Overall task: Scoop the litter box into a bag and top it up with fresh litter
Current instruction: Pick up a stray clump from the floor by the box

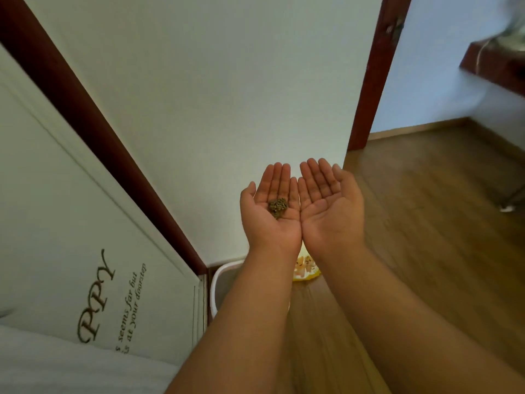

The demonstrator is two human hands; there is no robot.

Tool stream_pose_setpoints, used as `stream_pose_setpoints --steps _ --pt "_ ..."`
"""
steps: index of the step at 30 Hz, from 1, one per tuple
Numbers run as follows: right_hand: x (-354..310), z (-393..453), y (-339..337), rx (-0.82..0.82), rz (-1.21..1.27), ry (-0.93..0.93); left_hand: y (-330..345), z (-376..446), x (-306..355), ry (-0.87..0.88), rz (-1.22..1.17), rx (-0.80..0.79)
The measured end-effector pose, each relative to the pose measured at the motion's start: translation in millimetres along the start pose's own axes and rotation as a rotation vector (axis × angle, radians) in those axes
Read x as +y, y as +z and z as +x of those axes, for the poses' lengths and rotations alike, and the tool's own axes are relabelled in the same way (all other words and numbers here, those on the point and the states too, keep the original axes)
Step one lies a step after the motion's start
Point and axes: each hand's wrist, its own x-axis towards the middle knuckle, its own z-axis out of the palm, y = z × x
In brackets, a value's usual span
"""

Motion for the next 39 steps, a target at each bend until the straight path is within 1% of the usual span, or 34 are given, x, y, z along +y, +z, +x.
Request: stream_pose_setpoints --steps 3,6,9,14,19,24,28,35,39 --pt "-44.4 -35.6 25.0 -0.014 0.053 -0.043 49.4 -39.4 -10.6 -0.025 0.046 -0.046" --pt "-82.5 -59.1 32.3 -0.032 0.083 -0.102 81.2 -65.6 -33.3 -0.044 0.090 -0.091" --pt "-120.5 -73.6 26.5 -0.035 0.091 -0.138 102.5 -88.4 -62.5 -0.073 0.131 -0.123" --pt "-177.5 -85.6 13.1 -0.030 0.111 -0.209 127.3 -108.5 -113.1 -0.125 0.116 -0.157" --pt "-222.8 -95.3 -2.0 -0.010 0.140 -0.310 147.2 -124.7 -157.0 -0.214 0.136 -0.194" --pt "-253.5 -100.9 -21.0 0.050 0.203 -0.465 158.9 -128.4 -194.3 -0.371 0.193 -0.249" --pt "-268.3 -108.8 -33.1 0.145 0.236 -0.616 163.3 -127.3 -220.5 -0.550 0.266 -0.287" --pt "-268.4 -118.6 -44.4 0.293 0.268 -0.851 157.1 -116.9 -246.6 -0.856 0.324 -0.378" --pt "-256.8 -123.2 -49.0 0.377 0.288 -0.983 150.9 -115.6 -250.7 -0.988 0.379 -0.408"
